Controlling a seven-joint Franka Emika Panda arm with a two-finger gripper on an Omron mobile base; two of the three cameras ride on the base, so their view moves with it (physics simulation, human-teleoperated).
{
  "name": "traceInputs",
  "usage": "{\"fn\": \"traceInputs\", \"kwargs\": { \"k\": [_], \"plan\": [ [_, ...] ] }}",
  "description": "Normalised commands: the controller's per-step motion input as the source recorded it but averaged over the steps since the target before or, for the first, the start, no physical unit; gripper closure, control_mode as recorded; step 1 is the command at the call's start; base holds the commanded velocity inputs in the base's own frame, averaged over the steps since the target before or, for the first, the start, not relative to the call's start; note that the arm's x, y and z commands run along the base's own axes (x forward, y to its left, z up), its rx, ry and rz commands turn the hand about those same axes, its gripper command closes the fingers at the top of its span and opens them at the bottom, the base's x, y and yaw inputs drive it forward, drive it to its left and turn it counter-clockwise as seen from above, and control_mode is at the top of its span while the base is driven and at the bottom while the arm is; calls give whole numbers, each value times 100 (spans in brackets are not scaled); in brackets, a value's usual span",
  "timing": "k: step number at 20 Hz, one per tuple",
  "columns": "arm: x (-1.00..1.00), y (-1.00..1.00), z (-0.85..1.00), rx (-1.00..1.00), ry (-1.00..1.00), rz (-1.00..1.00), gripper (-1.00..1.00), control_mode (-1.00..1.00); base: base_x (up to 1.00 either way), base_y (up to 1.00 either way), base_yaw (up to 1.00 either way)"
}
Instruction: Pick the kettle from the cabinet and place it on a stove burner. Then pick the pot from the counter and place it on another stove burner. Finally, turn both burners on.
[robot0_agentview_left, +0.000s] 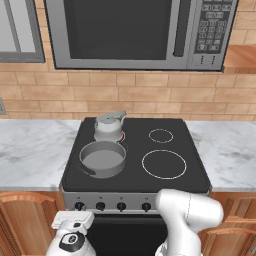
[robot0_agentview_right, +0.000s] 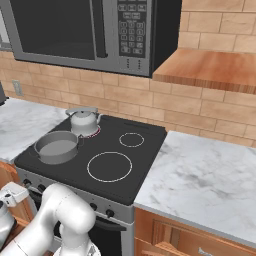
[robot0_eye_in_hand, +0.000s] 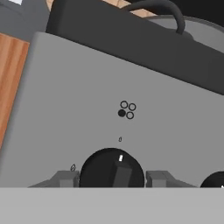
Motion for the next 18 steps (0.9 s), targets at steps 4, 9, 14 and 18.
{"fn": "traceInputs", "kwargs": {
  "k": [4, 9, 14, 18],
  "plan": [
    [0, 0, -5, 2, 0, 0, 100, -100, 0, 0, 0],
    [0, 0, 0, 1, 1, 0, 100, -100, 0, 0, 0],
    [2, -3, 0, -4, 9, 0, 100, -100, 0, 0, 0],
    [0, -2, 0, -13, 13, 0, 100, -100, 0, 0, 0]
  ]
}}
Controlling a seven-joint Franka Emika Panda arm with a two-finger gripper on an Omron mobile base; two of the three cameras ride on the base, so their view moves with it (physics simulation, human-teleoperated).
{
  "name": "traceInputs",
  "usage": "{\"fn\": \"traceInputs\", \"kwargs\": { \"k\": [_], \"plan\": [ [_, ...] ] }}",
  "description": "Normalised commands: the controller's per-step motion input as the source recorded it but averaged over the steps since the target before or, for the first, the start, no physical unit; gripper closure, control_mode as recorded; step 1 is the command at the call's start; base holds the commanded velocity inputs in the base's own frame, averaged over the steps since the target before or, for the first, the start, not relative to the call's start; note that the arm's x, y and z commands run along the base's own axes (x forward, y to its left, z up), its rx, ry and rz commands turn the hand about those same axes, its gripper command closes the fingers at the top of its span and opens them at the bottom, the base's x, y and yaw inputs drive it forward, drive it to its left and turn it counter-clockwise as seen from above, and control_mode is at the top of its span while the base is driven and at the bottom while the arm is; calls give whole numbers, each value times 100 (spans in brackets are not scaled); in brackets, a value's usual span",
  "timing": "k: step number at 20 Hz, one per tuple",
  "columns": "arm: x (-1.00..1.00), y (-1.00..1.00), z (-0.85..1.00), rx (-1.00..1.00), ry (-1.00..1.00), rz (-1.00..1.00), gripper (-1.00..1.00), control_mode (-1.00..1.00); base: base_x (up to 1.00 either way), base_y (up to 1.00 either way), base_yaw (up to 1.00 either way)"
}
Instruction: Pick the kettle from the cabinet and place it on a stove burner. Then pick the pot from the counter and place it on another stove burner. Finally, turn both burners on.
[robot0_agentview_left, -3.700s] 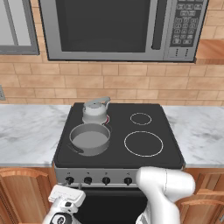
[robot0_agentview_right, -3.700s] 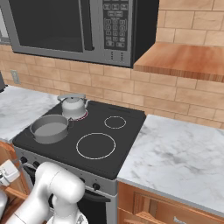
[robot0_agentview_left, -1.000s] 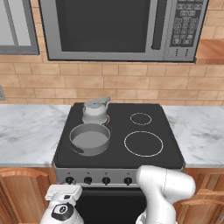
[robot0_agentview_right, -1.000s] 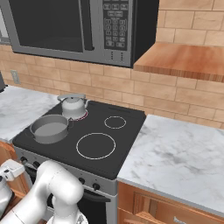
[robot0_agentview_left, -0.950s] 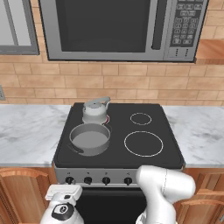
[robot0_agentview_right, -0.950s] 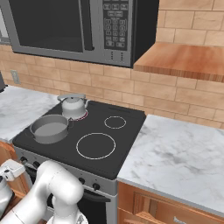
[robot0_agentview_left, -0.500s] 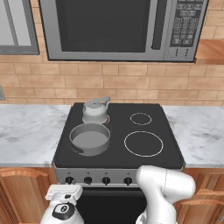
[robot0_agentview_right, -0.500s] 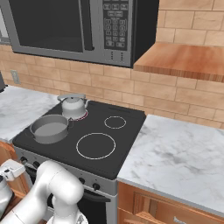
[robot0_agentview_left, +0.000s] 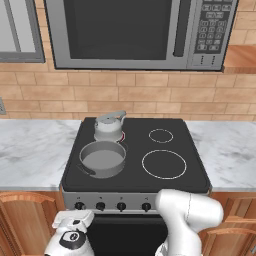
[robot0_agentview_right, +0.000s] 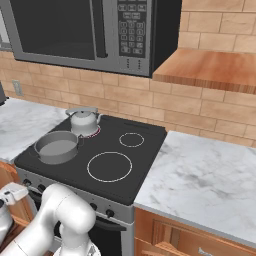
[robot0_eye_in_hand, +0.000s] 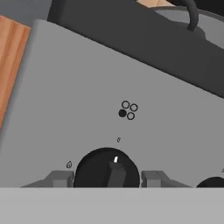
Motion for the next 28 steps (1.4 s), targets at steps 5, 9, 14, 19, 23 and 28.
{"fn": "traceInputs", "kwargs": {
  "k": [5, 9, 14, 19, 23, 28],
  "plan": [
    [0, 0, 0, -17, 13, -1, 100, -100, 0, 0, 0],
    [0, 0, 0, -22, 12, -1, 100, -100, 0, 0, 0],
    [0, 0, 0, -25, 11, -2, 100, -100, 0, 0, 0],
    [0, 0, 0, -29, 10, -3, 100, -100, 0, 0, 0],
    [0, 0, 0, -30, 9, -3, 100, -100, 0, 0, 0],
    [0, 0, 0, -28, 8, -2, 100, -100, 0, 0, 0]
  ]
}}
